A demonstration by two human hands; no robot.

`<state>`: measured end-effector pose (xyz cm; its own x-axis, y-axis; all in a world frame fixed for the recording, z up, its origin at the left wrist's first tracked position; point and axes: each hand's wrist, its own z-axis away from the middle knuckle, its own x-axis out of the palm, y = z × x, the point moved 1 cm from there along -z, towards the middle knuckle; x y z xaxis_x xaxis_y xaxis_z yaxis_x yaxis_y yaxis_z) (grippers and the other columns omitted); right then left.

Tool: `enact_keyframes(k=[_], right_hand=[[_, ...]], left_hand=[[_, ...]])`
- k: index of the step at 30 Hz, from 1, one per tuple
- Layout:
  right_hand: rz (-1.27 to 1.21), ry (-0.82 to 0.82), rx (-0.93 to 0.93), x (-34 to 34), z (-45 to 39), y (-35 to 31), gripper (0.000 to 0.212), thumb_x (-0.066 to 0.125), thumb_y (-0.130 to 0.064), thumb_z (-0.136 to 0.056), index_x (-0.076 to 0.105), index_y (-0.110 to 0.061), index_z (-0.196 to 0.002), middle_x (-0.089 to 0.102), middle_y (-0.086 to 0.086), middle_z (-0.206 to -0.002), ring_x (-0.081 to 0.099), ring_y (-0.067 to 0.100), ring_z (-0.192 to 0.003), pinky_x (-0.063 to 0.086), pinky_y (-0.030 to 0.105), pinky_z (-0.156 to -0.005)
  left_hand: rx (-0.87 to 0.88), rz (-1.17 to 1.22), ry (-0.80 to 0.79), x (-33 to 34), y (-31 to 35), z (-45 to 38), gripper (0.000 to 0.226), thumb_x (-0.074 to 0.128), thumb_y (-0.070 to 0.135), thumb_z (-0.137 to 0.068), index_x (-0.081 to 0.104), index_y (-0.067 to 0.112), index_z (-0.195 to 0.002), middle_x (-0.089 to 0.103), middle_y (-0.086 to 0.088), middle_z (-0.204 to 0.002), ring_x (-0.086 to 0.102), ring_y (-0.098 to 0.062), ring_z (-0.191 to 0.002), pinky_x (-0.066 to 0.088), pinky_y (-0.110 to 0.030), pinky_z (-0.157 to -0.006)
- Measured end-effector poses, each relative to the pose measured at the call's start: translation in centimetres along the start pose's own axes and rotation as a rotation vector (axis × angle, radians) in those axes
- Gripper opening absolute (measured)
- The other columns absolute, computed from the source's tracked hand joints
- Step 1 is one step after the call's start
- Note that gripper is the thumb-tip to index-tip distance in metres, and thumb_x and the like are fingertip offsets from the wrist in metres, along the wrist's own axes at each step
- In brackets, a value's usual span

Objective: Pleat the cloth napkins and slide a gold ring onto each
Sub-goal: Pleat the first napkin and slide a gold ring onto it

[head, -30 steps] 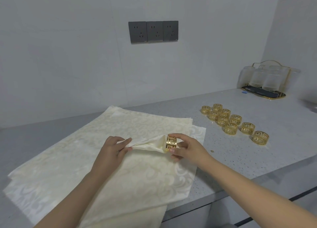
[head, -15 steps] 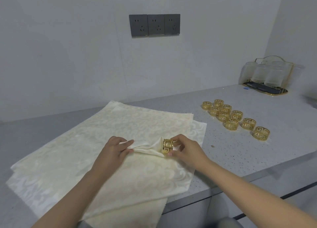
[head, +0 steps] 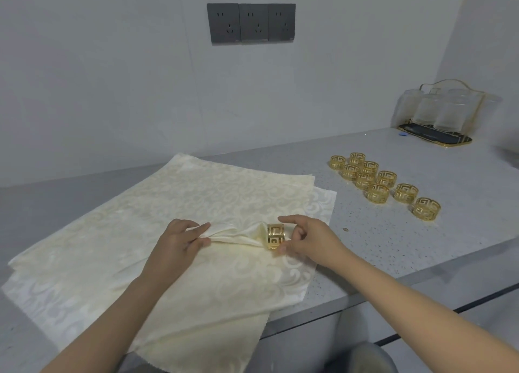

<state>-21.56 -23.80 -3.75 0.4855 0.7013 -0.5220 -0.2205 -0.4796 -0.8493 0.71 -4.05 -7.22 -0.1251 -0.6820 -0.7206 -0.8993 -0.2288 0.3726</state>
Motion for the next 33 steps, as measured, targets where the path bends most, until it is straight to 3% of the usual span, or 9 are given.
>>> enact_keyframes(k=[2, 5, 8, 11, 17, 22, 27, 33], right_hand=[[-0.040, -0.032, 0.011, -0.9, 0.1, -0.1, 0.055, 0.079, -0.013, -0.073, 0.055, -0.023, -0.122, 0.053, -0.013, -0.045, 0.049, 0.000, -0.047, 0.043, 0.019, -0.062], [-0.053, -0.041, 0.042, -1.9, 0.2, 0.0, 0.041, 0.078, -0.011, -0.075, 0.059, -0.020, -0.110, 0.054, -0.011, -0.044, 0.047, 0.003, -0.043, 0.038, 0.017, -0.050], [-0.037, -0.018, 0.073, -2.9, 0.2, 0.3, 0.029, 0.079, -0.012, -0.073, 0.061, -0.015, -0.096, 0.053, -0.011, -0.042, 0.046, 0.001, -0.040, 0.037, 0.020, -0.050], [-0.015, 0.020, 0.127, -3.4, 0.0, 0.5, 0.030, 0.083, -0.018, -0.070, 0.062, -0.012, -0.091, 0.055, -0.011, -0.043, 0.046, 0.001, -0.038, 0.037, 0.022, -0.051], [-0.032, -0.032, 0.261, -3.3, -0.2, -0.3, 0.027, 0.081, -0.020, -0.073, 0.069, 0.000, -0.086, 0.059, -0.003, -0.050, 0.044, 0.000, -0.034, 0.035, 0.012, -0.039], [-0.067, -0.058, 0.250, -2.7, -0.6, -0.6, 0.016, 0.078, -0.022, -0.077, 0.073, -0.007, -0.077, 0.055, -0.005, -0.047, 0.040, -0.001, -0.036, 0.033, 0.010, -0.042], [-0.184, -0.009, 0.243, -1.5, -1.1, -0.6, 0.028, 0.081, -0.023, -0.072, 0.060, -0.008, -0.059, 0.057, -0.005, -0.045, 0.045, -0.001, -0.036, 0.036, 0.011, -0.041], [-0.156, 0.105, 0.244, -0.7, -1.1, 0.0, 0.048, 0.083, -0.031, -0.068, 0.039, -0.017, -0.057, 0.038, -0.008, -0.049, 0.032, 0.004, -0.041, 0.025, 0.017, -0.041]], left_hand=[[-0.025, 0.012, 0.010, -0.1, -0.1, 0.0, 0.033, 0.079, 0.007, -0.075, 0.074, 0.014, -0.106, 0.065, 0.000, -0.093, 0.047, -0.008, -0.093, 0.032, -0.011, -0.079], [-0.032, 0.023, 0.017, -0.1, -0.1, -0.1, 0.033, 0.079, 0.006, -0.075, 0.073, 0.013, -0.107, 0.064, 0.004, -0.092, 0.047, -0.007, -0.092, 0.032, -0.010, -0.079], [-0.020, 0.008, 0.011, -0.1, 0.0, -0.1, 0.033, 0.079, 0.006, -0.074, 0.073, 0.012, -0.106, 0.065, 0.001, -0.091, 0.046, -0.007, -0.092, 0.031, -0.010, -0.079], [-0.009, -0.006, 0.009, -0.1, 0.0, -0.1, 0.033, 0.079, 0.006, -0.074, 0.074, 0.011, -0.106, 0.066, -0.002, -0.092, 0.047, -0.008, -0.092, 0.031, -0.011, -0.079], [-0.025, -0.009, 0.006, -0.1, 0.0, 0.0, 0.032, 0.079, 0.007, -0.075, 0.074, 0.012, -0.106, 0.066, -0.003, -0.093, 0.047, -0.009, -0.094, 0.031, -0.012, -0.081], [-0.019, -0.006, 0.006, -0.2, 0.2, 0.1, 0.032, 0.079, 0.006, -0.074, 0.073, 0.011, -0.106, 0.065, -0.004, -0.093, 0.046, -0.010, -0.094, 0.030, -0.011, -0.082], [-0.007, -0.005, 0.004, -0.2, 0.2, 0.2, 0.033, 0.079, 0.006, -0.074, 0.073, 0.012, -0.106, 0.065, -0.003, -0.093, 0.046, -0.009, -0.093, 0.031, -0.012, -0.082], [-0.005, 0.004, 0.006, -0.2, 0.3, 0.2, 0.030, 0.073, 0.019, -0.077, 0.074, 0.012, -0.106, 0.065, -0.003, -0.093, 0.046, -0.009, -0.093, 0.032, -0.012, -0.084]])
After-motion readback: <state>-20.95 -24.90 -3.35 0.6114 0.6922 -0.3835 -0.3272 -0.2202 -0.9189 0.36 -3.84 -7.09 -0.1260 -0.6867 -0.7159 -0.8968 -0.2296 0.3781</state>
